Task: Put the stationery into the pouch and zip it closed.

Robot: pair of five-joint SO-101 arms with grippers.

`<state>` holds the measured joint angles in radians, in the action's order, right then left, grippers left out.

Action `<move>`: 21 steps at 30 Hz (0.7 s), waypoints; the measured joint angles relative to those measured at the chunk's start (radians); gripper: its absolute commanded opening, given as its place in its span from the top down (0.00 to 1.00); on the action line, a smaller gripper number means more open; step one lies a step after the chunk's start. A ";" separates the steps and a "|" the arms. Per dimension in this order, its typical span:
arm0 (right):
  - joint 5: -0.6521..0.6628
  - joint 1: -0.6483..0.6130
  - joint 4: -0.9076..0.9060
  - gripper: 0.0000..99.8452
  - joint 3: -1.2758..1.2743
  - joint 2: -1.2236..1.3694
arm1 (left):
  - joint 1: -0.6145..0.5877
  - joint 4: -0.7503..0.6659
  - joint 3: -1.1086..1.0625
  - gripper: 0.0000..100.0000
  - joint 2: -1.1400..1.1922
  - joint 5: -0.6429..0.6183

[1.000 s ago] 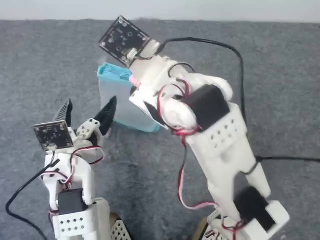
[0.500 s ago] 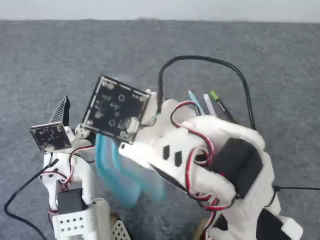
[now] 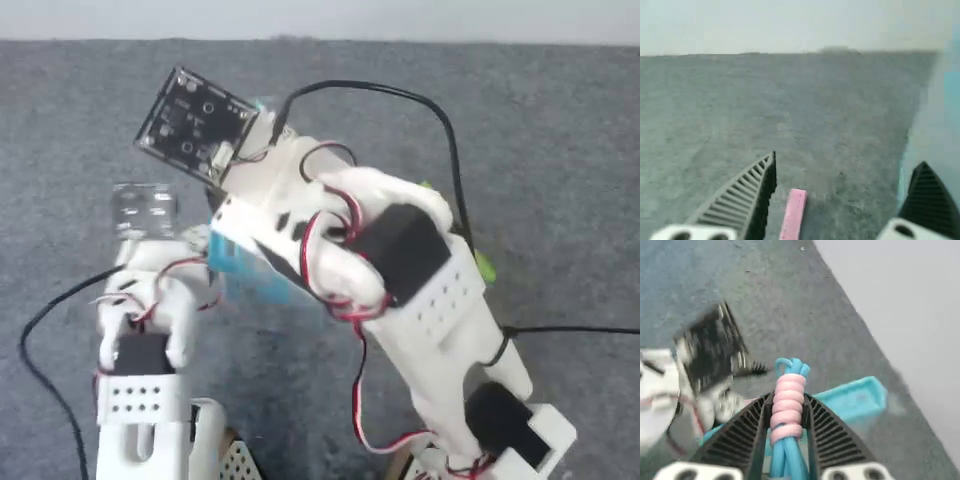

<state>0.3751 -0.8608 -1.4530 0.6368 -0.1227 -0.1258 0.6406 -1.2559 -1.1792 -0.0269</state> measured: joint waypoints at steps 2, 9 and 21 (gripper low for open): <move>-0.006 0.035 0.026 0.99 0.000 0.037 | 0.049 0.000 0.000 0.61 0.014 0.025; -0.068 0.167 0.120 0.99 0.000 0.180 | -0.020 0.000 0.000 0.61 0.014 0.034; -0.155 0.279 0.141 0.99 0.072 0.207 | -0.152 0.210 0.107 0.59 0.014 0.034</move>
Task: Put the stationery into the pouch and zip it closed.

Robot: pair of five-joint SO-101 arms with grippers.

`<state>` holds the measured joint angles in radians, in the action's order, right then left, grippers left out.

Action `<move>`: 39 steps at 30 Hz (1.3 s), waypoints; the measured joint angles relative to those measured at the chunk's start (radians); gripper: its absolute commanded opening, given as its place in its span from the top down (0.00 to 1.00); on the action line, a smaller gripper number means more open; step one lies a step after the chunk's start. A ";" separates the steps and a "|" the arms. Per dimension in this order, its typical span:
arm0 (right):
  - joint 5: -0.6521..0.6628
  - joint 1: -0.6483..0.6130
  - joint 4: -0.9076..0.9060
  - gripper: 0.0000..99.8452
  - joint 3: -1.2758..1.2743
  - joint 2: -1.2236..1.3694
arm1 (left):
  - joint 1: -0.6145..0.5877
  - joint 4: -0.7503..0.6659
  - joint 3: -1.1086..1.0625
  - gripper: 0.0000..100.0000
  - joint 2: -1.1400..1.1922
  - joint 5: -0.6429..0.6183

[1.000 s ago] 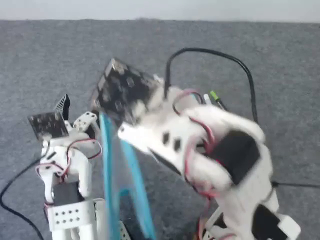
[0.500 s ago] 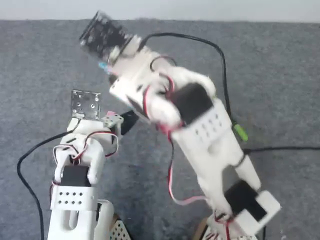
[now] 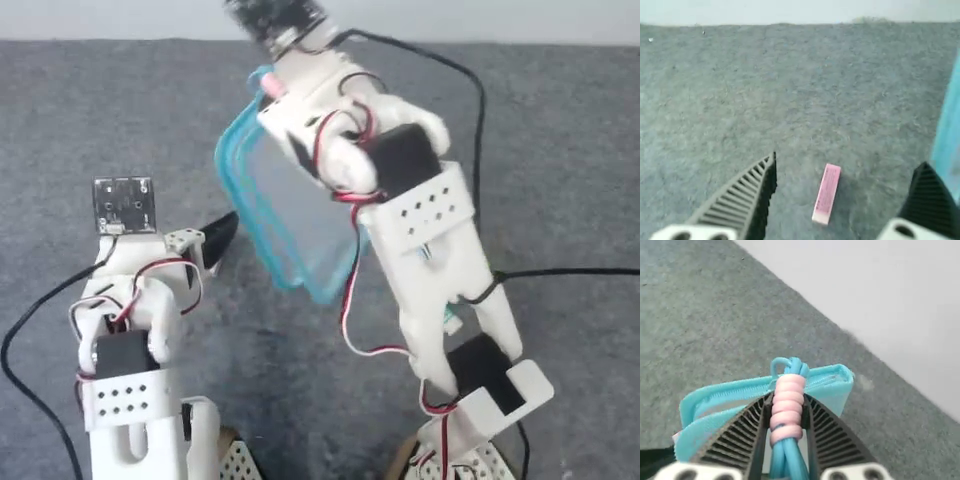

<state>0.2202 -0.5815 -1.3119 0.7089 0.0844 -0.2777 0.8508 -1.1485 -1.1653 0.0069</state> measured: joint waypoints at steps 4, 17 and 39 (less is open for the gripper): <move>-0.006 0.015 0.000 0.99 0.008 0.000 | 0.002 0.167 0.115 0.54 0.000 -0.017; -0.006 0.041 -0.021 0.99 0.009 0.000 | 0.215 0.348 0.138 0.54 -0.115 -0.025; -0.006 0.040 -0.094 0.99 0.009 0.000 | 0.230 -0.115 0.017 0.52 -0.133 -0.075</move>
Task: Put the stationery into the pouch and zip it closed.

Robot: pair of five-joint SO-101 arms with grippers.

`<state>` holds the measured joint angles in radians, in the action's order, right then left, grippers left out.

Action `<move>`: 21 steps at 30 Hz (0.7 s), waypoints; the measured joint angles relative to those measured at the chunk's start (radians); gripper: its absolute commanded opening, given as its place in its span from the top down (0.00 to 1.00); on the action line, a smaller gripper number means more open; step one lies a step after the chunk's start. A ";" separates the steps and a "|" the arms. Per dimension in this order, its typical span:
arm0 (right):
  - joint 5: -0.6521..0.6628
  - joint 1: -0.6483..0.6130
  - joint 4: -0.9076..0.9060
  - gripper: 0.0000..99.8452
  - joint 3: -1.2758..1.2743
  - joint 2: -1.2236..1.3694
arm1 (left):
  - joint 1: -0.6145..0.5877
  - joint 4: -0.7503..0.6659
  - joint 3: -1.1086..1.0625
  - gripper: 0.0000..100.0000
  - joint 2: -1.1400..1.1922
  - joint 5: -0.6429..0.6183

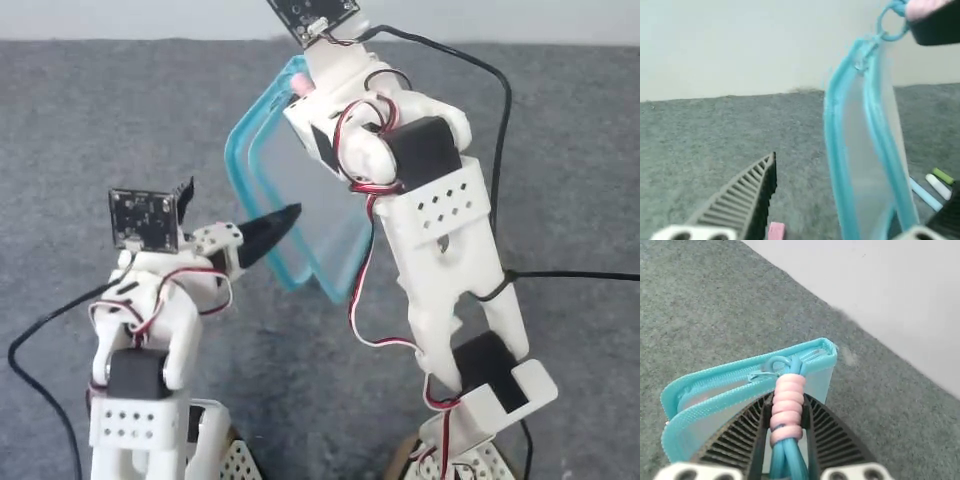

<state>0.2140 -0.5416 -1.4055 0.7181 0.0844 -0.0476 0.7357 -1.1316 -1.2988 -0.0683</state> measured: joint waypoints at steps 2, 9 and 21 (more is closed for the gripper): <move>0.000 -0.002 -0.023 0.99 0.000 0.000 | -0.006 -0.049 0.000 0.52 0.044 0.006; 0.000 -0.048 -0.091 0.99 0.008 0.000 | -0.009 -0.232 0.000 0.55 0.262 0.015; 0.000 -0.048 -0.118 0.99 0.008 -0.023 | 0.031 -0.342 -0.051 0.78 0.416 0.049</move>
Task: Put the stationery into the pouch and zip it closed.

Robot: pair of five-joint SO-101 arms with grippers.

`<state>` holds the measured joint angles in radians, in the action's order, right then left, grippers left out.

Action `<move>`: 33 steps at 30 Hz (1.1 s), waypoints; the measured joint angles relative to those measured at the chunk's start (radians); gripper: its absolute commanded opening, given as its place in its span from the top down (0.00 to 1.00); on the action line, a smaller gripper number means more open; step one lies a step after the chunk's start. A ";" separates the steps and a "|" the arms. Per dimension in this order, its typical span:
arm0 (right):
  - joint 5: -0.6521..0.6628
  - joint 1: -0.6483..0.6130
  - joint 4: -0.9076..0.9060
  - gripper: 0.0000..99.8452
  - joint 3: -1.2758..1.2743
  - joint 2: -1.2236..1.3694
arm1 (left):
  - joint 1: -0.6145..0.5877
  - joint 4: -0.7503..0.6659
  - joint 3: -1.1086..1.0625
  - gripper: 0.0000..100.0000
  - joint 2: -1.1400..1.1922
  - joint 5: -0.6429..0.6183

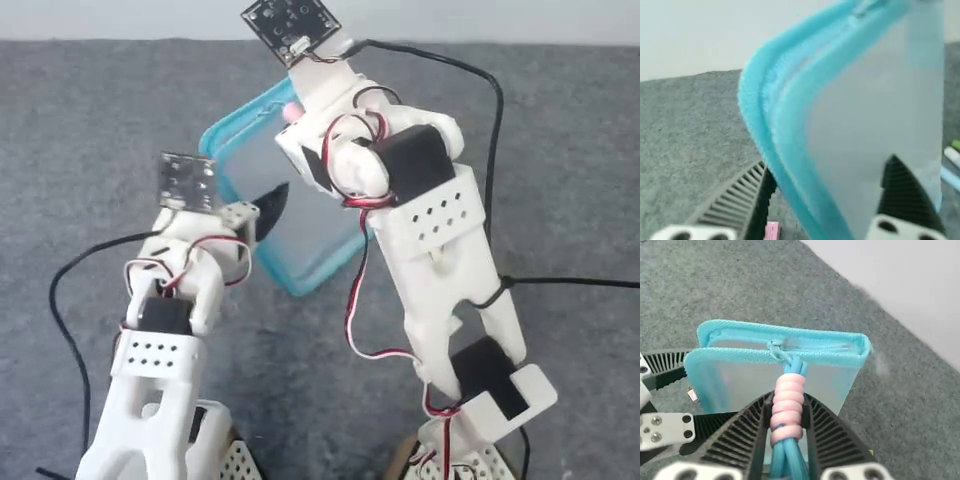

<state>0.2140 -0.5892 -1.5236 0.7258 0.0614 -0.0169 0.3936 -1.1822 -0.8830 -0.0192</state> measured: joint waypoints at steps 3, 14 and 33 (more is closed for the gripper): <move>0.000 0.000 -0.002 0.99 0.000 -0.015 | 0.037 0.000 -0.006 0.90 0.000 0.071; 0.012 -0.025 -0.038 0.99 0.000 -0.072 | 0.147 -0.098 -0.147 0.99 -0.157 0.192; 0.069 -0.427 -0.218 0.99 0.011 -0.158 | 0.236 -0.109 -0.270 0.99 -0.265 0.270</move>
<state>0.2831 -1.0157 -1.7415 0.7365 -0.0967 0.2194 0.2846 -1.4523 -1.1485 0.2509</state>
